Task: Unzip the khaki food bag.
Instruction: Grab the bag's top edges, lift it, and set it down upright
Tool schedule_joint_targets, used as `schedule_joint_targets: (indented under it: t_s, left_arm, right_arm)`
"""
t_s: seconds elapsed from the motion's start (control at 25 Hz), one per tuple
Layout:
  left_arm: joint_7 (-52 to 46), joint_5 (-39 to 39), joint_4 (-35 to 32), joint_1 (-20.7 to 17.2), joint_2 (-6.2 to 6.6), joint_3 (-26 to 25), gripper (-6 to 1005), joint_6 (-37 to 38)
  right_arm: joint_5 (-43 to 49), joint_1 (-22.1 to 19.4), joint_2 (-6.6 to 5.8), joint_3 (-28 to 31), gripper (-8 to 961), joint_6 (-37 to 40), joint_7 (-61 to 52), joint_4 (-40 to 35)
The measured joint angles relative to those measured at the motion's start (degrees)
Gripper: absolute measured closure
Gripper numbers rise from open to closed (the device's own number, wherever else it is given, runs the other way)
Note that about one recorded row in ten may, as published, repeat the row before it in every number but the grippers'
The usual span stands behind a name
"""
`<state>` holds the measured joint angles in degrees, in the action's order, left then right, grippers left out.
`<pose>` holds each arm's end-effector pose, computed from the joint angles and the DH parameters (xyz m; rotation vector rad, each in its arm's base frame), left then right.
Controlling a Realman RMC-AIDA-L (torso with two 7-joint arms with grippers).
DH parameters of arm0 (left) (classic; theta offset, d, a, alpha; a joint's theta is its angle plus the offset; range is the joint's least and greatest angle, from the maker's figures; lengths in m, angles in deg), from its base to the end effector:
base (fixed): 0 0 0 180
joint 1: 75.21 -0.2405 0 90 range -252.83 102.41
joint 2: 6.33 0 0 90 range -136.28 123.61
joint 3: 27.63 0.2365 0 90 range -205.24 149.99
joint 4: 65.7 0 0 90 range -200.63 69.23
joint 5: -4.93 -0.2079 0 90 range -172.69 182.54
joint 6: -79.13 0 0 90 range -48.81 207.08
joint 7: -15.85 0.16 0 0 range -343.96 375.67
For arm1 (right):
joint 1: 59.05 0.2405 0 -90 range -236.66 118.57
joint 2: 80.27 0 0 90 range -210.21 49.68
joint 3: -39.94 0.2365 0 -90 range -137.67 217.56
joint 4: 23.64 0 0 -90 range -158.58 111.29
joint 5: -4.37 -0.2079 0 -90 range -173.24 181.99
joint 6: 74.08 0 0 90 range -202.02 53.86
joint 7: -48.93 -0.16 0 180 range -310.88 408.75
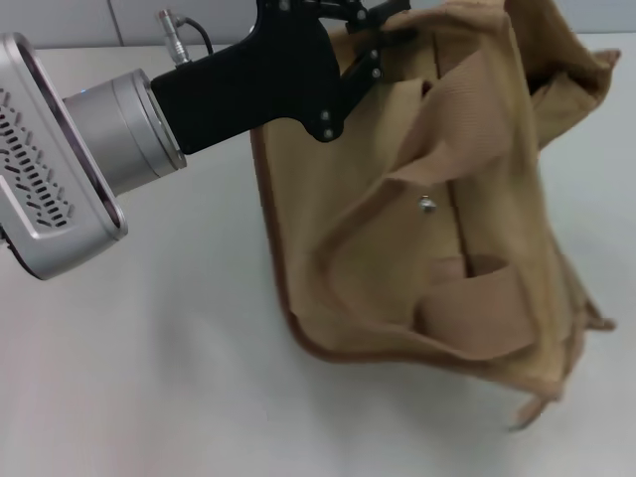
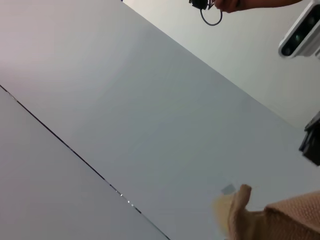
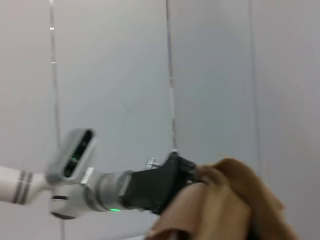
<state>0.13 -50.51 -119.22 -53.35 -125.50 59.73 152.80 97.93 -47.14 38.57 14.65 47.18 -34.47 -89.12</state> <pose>-0.1079 0.3241 -0.0140 -2.1125 0.8679 -0.8982 0.2380 0.2244 0.1338 -2.5020 0.2349 1.0480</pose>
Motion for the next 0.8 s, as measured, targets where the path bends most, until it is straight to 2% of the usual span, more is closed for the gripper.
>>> schedule_joint_targets:
  t_s: [0.2,0.44,0.56,0.8]
  left_arm:
    - [0.1,0.0,0.0,0.0,-0.02,0.6,881,-0.2]
    - [0.3,0.0,-0.1,-0.1,0.06,0.9,880,-0.3]
    - [0.3,0.0,-0.1,-0.2,0.07,0.9,880,-0.3]
    - [0.4,0.0,-0.1,-0.1,0.08,1.1,879,-0.3]
  right_arm:
    - [2.7,0.4,0.12,-0.7,273,-0.3,-1.3,-2.0]
    - [11.0,6.3,0.19,-0.9,276,-6.5,-2.1,-2.6]
    - [12.7,7.8,0.24,-1.1,278,-6.9,-2.2,-2.6]
    - [14.1,9.7,0.32,-6.6,281,-10.6,-2.7,-2.1]
